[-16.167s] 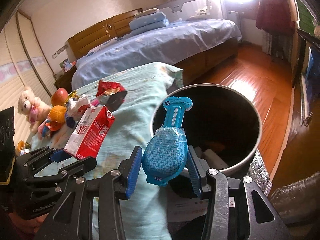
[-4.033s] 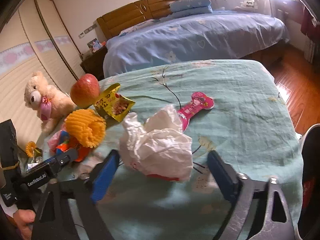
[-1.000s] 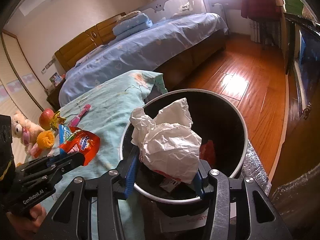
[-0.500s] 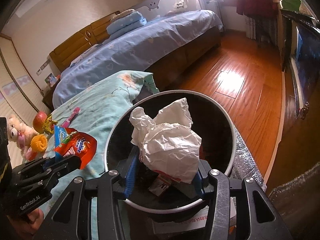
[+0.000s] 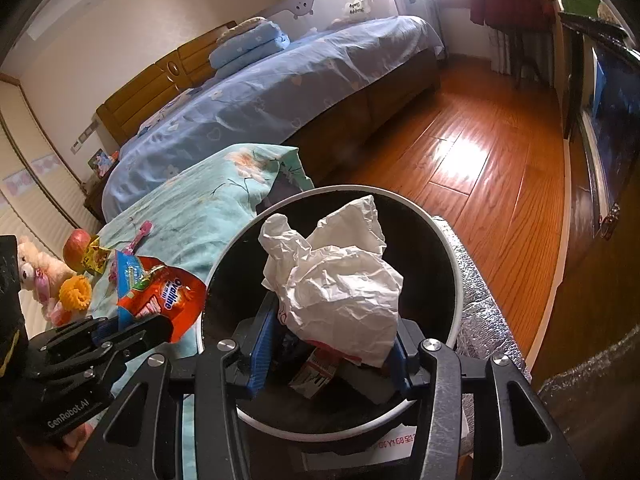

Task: Collect trash
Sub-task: 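Open the right tool over the bin while the left tool drops the snack packet, then move both open tools back over the bedspread toward the remaining trash, then grasp the orange foam net with the right tool while the left grasps the pink-white bag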

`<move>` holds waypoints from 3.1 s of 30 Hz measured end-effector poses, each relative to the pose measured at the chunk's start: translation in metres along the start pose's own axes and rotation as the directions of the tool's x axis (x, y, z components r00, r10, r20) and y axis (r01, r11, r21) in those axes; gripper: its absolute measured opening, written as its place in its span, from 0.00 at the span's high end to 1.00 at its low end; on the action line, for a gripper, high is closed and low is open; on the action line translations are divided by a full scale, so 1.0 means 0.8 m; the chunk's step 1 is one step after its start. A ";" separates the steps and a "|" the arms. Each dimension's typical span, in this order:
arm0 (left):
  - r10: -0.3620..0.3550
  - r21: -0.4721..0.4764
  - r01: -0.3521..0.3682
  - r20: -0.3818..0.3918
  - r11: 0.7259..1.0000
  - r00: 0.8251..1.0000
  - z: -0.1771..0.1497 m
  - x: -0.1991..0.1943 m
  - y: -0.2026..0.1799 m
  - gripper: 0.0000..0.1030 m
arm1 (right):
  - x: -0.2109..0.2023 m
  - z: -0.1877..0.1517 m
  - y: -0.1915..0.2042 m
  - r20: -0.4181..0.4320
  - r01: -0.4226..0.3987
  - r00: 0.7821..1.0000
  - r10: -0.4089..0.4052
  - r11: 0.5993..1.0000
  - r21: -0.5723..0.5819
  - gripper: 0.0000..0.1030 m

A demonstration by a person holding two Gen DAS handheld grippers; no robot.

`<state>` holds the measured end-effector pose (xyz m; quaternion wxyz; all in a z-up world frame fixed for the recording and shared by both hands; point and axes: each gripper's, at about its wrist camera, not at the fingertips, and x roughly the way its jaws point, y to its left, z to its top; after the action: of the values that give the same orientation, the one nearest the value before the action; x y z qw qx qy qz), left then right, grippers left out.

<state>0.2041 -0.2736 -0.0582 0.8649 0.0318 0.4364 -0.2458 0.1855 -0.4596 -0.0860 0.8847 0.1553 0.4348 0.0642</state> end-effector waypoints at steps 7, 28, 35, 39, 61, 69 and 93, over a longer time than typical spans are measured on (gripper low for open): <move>-0.004 0.013 0.004 -0.001 1.000 1.000 0.006 0.006 -0.006 0.73 | 0.001 0.004 -0.009 -0.006 -0.012 1.000 0.012 1.000 0.029 0.48; 0.067 -0.023 -0.066 0.063 0.998 0.996 -0.039 -0.053 0.030 0.41 | -0.013 -0.002 0.013 0.033 -0.043 0.999 0.042 0.998 0.049 0.26; 0.129 -0.111 -0.121 0.068 0.986 0.989 -0.077 -0.087 0.068 0.41 | -0.009 -0.019 0.066 0.024 -0.100 0.995 0.101 0.995 -0.015 0.23; 0.165 -0.153 -0.154 0.063 0.976 0.984 -0.097 -0.104 0.089 0.41 | -0.002 -0.029 0.103 0.004 -0.136 0.991 0.136 0.989 -0.057 0.23; 0.308 -0.351 -0.274 0.043 0.895 0.951 -0.162 -0.184 0.211 0.41 | 0.040 -0.057 0.249 -0.102 -0.267 0.963 0.250 0.935 -0.233 0.21; 0.356 -0.391 -0.317 0.029 0.864 0.934 -0.171 -0.203 0.249 0.41 | 0.057 -0.061 0.292 -0.143 -0.310 0.949 0.280 0.909 -0.277 0.21; 0.476 -0.386 -0.436 0.010 0.813 0.880 -0.140 -0.210 0.372 0.25 | 0.128 -0.059 0.424 -0.278 -0.439 0.895 0.349 0.800 -0.409 0.21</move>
<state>0.1724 0.0847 -0.0457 0.9103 -0.0421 0.4082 0.0547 0.2183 -0.1035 -0.0776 0.8175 0.0211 0.4464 0.3633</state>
